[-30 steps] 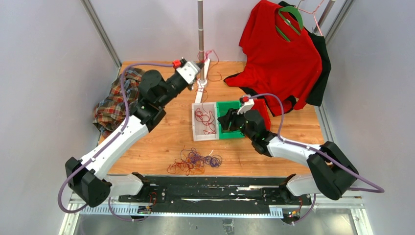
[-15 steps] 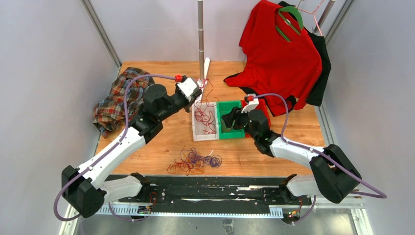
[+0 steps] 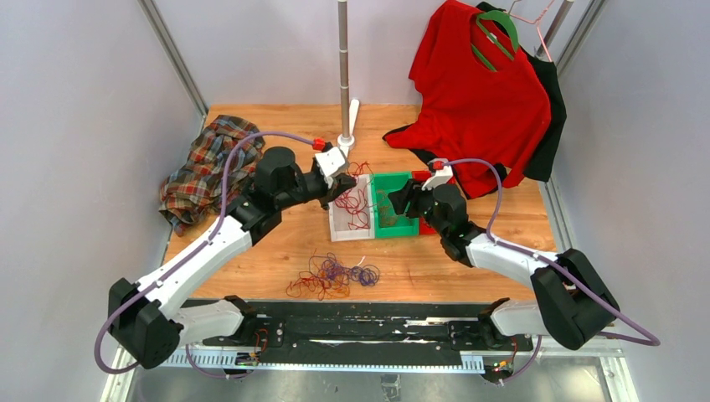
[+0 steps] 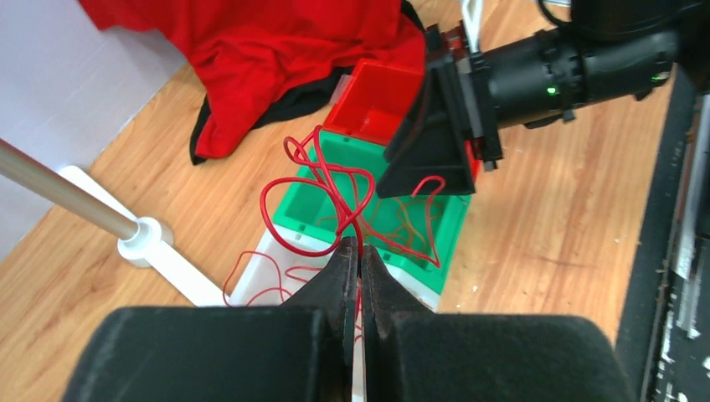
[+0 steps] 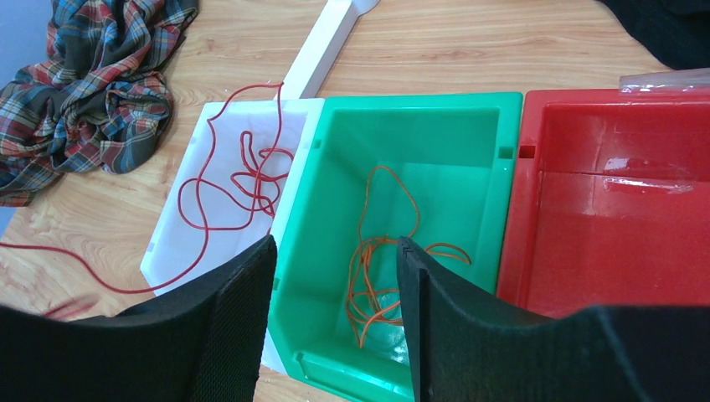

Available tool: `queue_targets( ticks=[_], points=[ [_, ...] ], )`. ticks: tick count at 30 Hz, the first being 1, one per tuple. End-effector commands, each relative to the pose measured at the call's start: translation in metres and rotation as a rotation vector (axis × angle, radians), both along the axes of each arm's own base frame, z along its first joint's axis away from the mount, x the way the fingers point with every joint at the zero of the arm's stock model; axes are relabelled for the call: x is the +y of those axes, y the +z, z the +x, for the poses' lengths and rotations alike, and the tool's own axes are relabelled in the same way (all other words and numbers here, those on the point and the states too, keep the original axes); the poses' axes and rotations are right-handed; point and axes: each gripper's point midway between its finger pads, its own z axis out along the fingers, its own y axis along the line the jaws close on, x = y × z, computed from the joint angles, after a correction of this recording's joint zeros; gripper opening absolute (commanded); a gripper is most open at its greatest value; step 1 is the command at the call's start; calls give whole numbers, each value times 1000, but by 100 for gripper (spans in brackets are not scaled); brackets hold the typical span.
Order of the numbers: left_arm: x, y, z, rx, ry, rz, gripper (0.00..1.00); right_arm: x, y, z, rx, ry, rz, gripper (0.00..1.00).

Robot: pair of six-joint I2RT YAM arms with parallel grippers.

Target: Untangle the cables

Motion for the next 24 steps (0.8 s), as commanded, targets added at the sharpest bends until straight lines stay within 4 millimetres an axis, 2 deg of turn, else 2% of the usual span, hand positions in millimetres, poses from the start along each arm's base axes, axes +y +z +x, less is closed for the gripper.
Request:
queue_targets(
  ticks=[1,4,6,10,14,19,24],
  points=[
    [0,36,-29,-24,-83,-51,0,0,1,2,9,2,18,55],
    [4,33,-40,1,-102,-44,0,1,2,2,13,5,23,54],
    [7,25,-42,20,-93,-28,0,1,3,2,15,5,25,54],
    [15,2,-31,45,-14,13,1,0,4,0,15,5,25,54],
    [8,-12,-22,104,2,7,0,-2,4,1,7,-2,16,54],
    [7,-35,9,117,91,71,0,-3,6,3,-7,-7,10,54],
    [19,-63,50,89,240,192,0,-4,8,6,-20,-7,7,54]
  ],
)
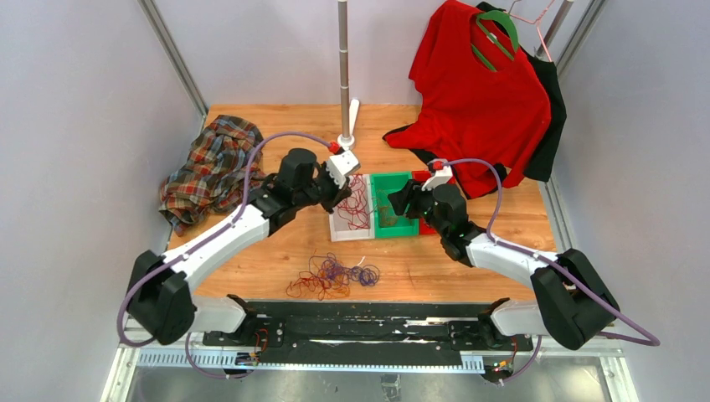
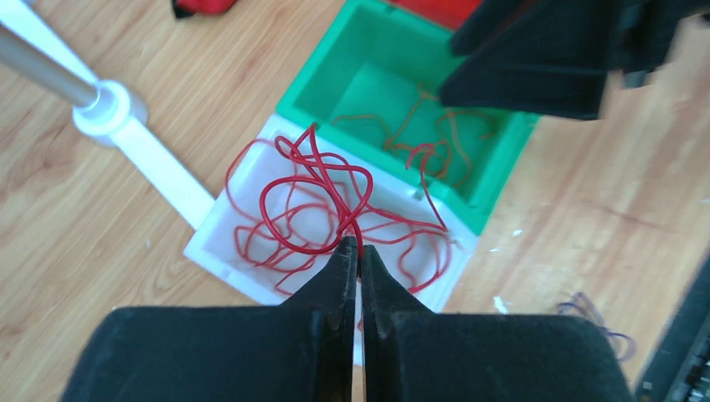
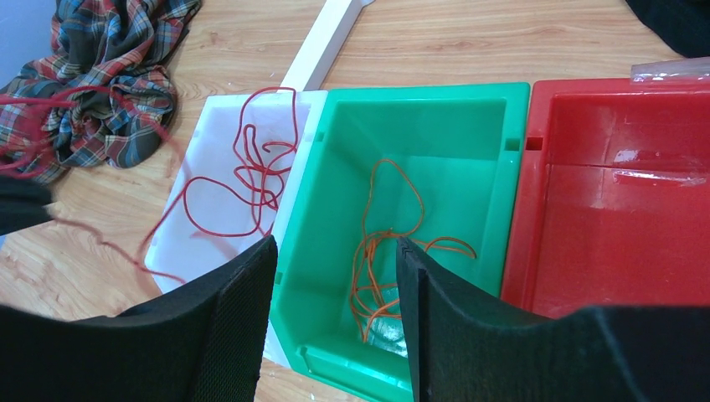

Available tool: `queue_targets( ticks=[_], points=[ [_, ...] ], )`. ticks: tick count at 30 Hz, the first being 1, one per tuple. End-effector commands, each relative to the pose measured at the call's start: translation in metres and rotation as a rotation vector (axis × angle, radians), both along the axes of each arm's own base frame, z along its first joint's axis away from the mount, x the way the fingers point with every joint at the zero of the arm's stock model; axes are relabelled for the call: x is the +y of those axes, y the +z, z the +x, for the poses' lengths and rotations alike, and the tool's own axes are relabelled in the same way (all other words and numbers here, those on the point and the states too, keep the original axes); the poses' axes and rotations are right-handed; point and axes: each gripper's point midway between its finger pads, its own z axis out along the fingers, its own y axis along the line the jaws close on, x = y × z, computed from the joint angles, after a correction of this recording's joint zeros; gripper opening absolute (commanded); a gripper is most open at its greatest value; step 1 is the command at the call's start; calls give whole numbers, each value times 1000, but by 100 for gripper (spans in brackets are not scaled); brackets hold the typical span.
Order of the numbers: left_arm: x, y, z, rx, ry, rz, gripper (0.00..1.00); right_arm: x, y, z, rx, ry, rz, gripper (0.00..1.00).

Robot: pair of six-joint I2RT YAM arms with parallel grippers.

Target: Untangle the cables

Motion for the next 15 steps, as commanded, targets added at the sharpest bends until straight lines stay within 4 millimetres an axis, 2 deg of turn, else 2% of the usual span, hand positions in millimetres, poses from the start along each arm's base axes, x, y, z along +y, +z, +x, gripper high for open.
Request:
queue_targets(
  ticks=[1,6,11,15],
  points=[
    [12,-6,43,-107,132,112,0,-5,10,9,-40,-17,-3,54],
    [25,-38,67,-150,152,298,0,-5,10,11,-42,-16,3,54],
    [22,-55,71,-178,80,376,1,-3,8,11,-38,-12,6,54],
    [30,-81,70,-152,52,476,0,-4,10,12,-42,-14,4,54]
  ],
)
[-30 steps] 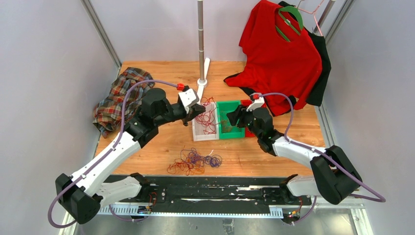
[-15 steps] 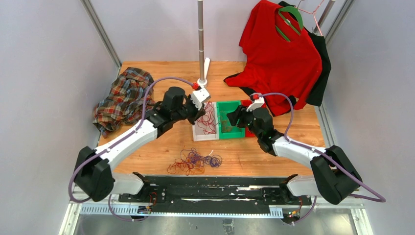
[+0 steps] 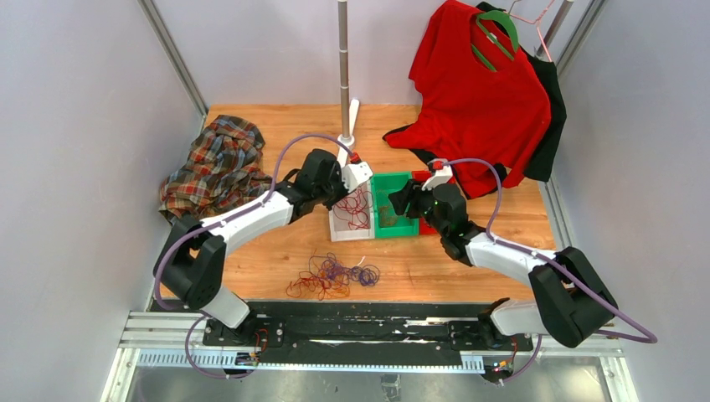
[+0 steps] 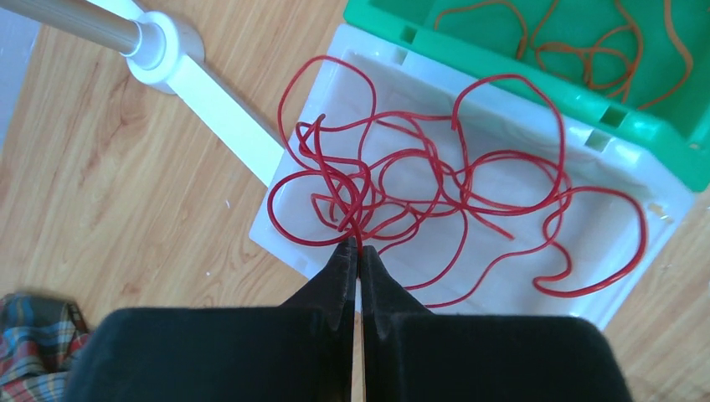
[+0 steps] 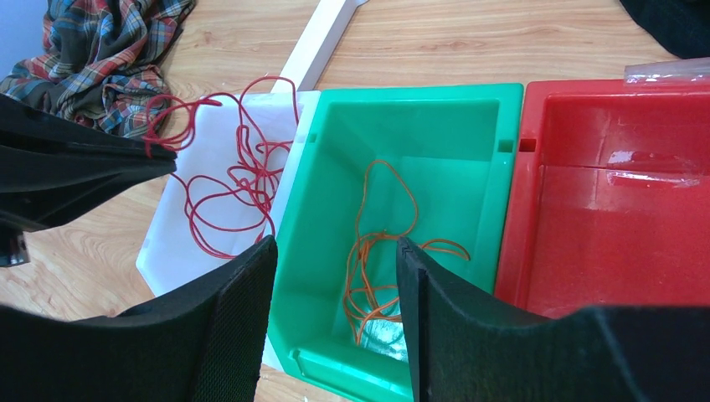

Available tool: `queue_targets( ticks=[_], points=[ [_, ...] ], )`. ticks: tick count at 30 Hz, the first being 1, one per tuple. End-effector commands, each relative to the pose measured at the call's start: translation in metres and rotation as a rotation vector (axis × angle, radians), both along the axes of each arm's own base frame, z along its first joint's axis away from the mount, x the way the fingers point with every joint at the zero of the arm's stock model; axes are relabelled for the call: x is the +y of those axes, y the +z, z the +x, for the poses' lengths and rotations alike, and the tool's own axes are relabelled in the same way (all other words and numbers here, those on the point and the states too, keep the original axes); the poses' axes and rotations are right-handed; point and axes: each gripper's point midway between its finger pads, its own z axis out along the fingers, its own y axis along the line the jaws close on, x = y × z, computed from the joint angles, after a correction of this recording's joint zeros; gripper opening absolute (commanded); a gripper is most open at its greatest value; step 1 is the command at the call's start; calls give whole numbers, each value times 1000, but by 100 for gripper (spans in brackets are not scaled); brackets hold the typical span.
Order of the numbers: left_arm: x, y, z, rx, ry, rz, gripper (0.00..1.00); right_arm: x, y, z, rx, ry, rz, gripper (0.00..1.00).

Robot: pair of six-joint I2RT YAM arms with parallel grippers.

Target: Untangle the cables

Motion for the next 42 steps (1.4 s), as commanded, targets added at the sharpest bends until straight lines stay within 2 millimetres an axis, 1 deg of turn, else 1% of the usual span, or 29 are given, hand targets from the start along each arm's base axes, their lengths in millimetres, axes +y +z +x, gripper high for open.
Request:
queue_targets(
  ticks=[1,4,6,9,10,12,15,17,19,21,25,26,28,30,32,34,37,40,42],
  points=[
    [6,-9,9,-31,-34,122,0,-2,13,9,-43,-11,11,54],
    [13,-24,7,11,-20,176,0,-2,13,10,-43,-12,4,54],
    [14,-29,6,31,-10,184,0,-2,13,10,-40,-14,2,54],
    [10,-23,10,24,10,151,1,-2,12,11,-39,-12,1,54],
    [8,-18,11,24,16,135,5,-2,12,11,-38,-11,1,54],
    [2,-10,9,45,3,105,18,-1,13,11,-38,-8,4,54],
    [-4,1,2,93,-15,80,46,0,15,11,-40,-4,4,54],
    [-4,4,-7,148,-32,84,60,1,17,11,-41,-2,1,54],
    [-2,9,-16,201,-32,70,70,0,19,12,-41,-2,0,54],
    [3,16,-22,241,-16,49,74,0,22,11,-46,0,-1,54],
    [5,44,-21,268,17,-33,76,0,26,11,-50,2,-5,54],
    [3,48,-24,278,8,-46,75,0,26,11,-49,5,-5,53],
    [-4,50,-32,306,-33,-75,74,2,25,11,-40,6,-2,53],
    [-15,47,-40,318,-87,-72,73,2,23,11,-31,6,-2,52],
    [-27,40,-41,309,-129,-36,69,0,20,11,-22,-1,-7,51],
    [-39,33,-39,312,-169,-15,67,-2,16,10,-13,-10,-18,48],
    [-51,23,-32,316,-215,7,63,-6,13,9,-2,-23,-30,43],
    [-54,12,-25,299,-271,50,57,-8,11,8,4,-27,-41,33],
    [-52,-2,-23,303,-293,92,54,-10,9,8,9,-36,-49,28]
  ],
)
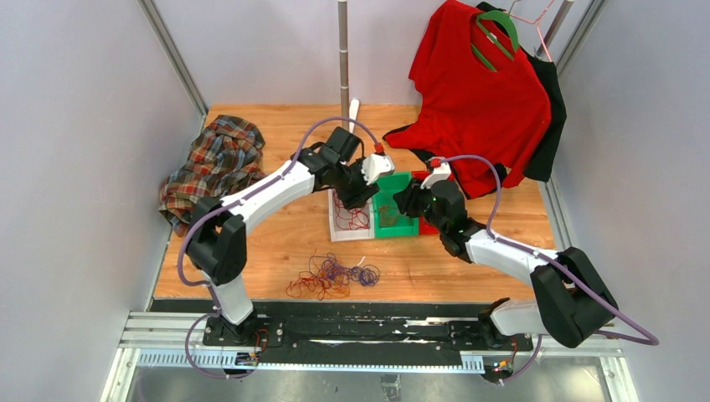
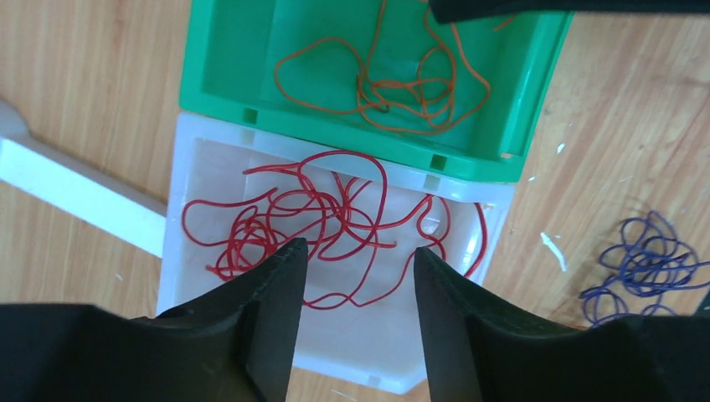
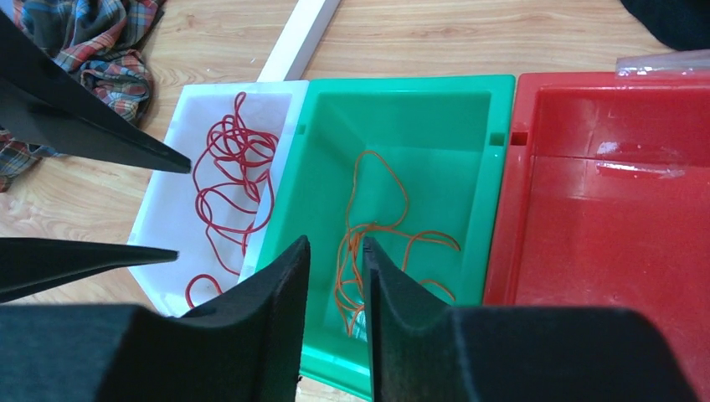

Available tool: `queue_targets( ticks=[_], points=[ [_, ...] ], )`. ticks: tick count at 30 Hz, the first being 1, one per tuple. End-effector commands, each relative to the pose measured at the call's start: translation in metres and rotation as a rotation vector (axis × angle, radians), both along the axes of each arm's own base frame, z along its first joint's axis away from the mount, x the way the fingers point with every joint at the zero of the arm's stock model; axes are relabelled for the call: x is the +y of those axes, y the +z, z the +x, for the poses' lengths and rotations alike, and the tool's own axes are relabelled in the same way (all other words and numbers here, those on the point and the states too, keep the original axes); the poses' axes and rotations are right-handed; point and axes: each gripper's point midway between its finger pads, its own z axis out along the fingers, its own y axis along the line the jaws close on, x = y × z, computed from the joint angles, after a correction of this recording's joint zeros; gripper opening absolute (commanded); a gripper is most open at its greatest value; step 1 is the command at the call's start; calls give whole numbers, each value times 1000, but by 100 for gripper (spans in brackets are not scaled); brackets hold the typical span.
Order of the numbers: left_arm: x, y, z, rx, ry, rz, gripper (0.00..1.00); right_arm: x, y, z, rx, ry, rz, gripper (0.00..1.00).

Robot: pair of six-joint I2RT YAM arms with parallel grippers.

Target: Untangle the cables

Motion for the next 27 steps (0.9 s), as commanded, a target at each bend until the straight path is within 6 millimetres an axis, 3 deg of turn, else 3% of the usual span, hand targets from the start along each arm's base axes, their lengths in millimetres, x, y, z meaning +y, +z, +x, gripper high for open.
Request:
queue_targets(
  ticks=[1,4,8,9,11,14,16,18,20,24,27],
  points=[
    [0,-18,5,-17,-100,57,52,-10,9,8,-17,-44,-14,27],
    [5,-34,9,-27,-105,99,45,-10,8,9,-9,-51,-12,22],
    [17,-48,36,-138,13,143,13,-10,13,8,-15,-47,-8,14],
    [20,-49,41,-149,38,142,9,-11,15,7,-17,-46,-9,13],
    [28,-50,47,-155,82,127,5,-12,19,7,-21,-51,-12,12],
    [38,-56,40,-147,67,153,5,-13,23,6,-25,-50,-12,12],
    [42,-57,31,-131,47,159,15,-11,24,6,-21,-43,-5,13],
    [40,-45,24,-127,39,126,48,-8,24,6,-12,-33,0,14],
    [36,-19,21,-136,63,71,72,-9,25,6,-4,-40,-1,16],
    [23,34,7,-74,66,-38,90,-23,19,10,34,-111,-52,31],
    [21,64,-5,-51,87,-102,95,-34,12,13,74,-149,-108,36]
  ],
)
